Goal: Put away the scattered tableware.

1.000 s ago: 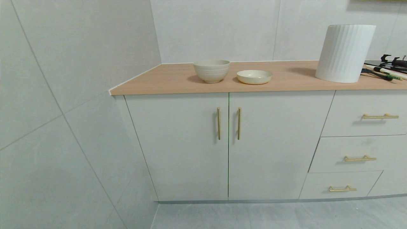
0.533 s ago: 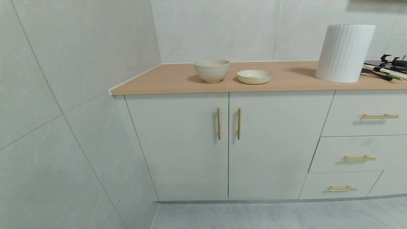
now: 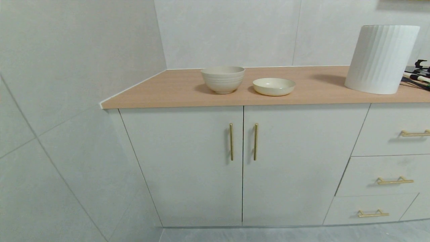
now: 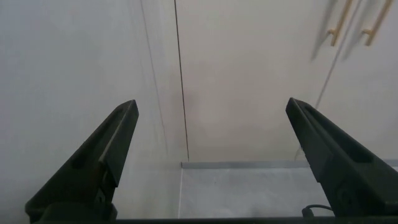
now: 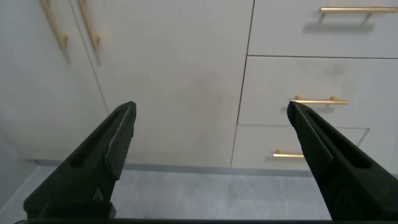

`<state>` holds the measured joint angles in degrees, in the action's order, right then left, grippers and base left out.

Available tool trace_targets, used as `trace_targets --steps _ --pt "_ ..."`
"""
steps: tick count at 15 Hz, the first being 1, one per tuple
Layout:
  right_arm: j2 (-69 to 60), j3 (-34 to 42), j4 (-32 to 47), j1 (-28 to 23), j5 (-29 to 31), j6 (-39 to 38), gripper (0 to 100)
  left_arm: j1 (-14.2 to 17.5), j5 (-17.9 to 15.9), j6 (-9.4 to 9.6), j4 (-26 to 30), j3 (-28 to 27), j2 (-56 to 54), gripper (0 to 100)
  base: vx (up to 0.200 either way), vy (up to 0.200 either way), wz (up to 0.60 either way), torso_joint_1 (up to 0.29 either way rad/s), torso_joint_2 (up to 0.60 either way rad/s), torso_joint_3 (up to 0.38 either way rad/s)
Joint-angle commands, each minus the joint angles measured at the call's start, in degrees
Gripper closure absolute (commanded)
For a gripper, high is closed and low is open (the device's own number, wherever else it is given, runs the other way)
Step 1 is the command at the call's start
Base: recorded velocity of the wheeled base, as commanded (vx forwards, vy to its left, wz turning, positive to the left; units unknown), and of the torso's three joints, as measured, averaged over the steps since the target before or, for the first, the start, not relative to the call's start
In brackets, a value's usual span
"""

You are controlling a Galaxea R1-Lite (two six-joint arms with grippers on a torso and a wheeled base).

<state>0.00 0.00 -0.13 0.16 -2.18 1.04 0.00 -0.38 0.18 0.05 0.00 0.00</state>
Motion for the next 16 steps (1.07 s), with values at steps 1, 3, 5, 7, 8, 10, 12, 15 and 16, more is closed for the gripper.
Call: trace_targets --steps 1,3,5,7,8,10,12,15,16 --pt "0.0 0.0 0.0 0.0 0.0 0.0 0 0.0 0.0 -0.01 0.0 0.0 0.1 0 0.2 0.0 0.0 0.002 0.0 0.002" --pt "0.0 0.0 0.0 0.0 0.0 0.0 0 0.0 0.0 -0.01 0.0 0.0 0.1 0 0.1 0.0 0.0 0.001 0.0 0.001" --pt "0.0 0.0 0.0 0.0 0.0 0.0 0 0.0 0.0 -0.01 0.0 0.0 0.1 0 0.0 0.0 0.0 0.0 0.0 0.0" --pt "0.0 0.0 0.0 0.0 0.0 0.0 0 0.0 0.0 -0.01 0.0 0.0 0.1 0 0.0 0.0 0.0 0.0 0.0 0.0" --pt "0.0 0.0 0.0 0.0 0.0 0.0 0 0.0 0.0 0.08 0.0 0.0 0.1 0 0.0 0.0 0.0 0.0 0.0 0.0" --pt "0.0 0.0 0.0 0.0 0.0 0.0 0 0.0 0.0 0.08 0.0 0.0 0.1 0 0.0 0.0 0.0 0.0 0.0 0.0" --pt "0.0 0.0 0.0 0.0 0.0 0.0 0 0.0 0.0 0.08 0.0 0.0 0.1 0 0.0 -0.2 0.0 -0.002 0.0 0.005" --pt "0.0 0.0 0.0 0.0 0.0 0.0 0 0.0 -0.1 0.08 0.0 0.0 0.1 0 0.0 -0.133 0.0 0.003 0.0 0.005" --pt "0.0 0.0 0.0 0.0 0.0 0.0 0 0.0 0.0 -0.01 0.0 0.0 0.1 0 0.0 0.0 0.0 0.0 0.0 0.0"
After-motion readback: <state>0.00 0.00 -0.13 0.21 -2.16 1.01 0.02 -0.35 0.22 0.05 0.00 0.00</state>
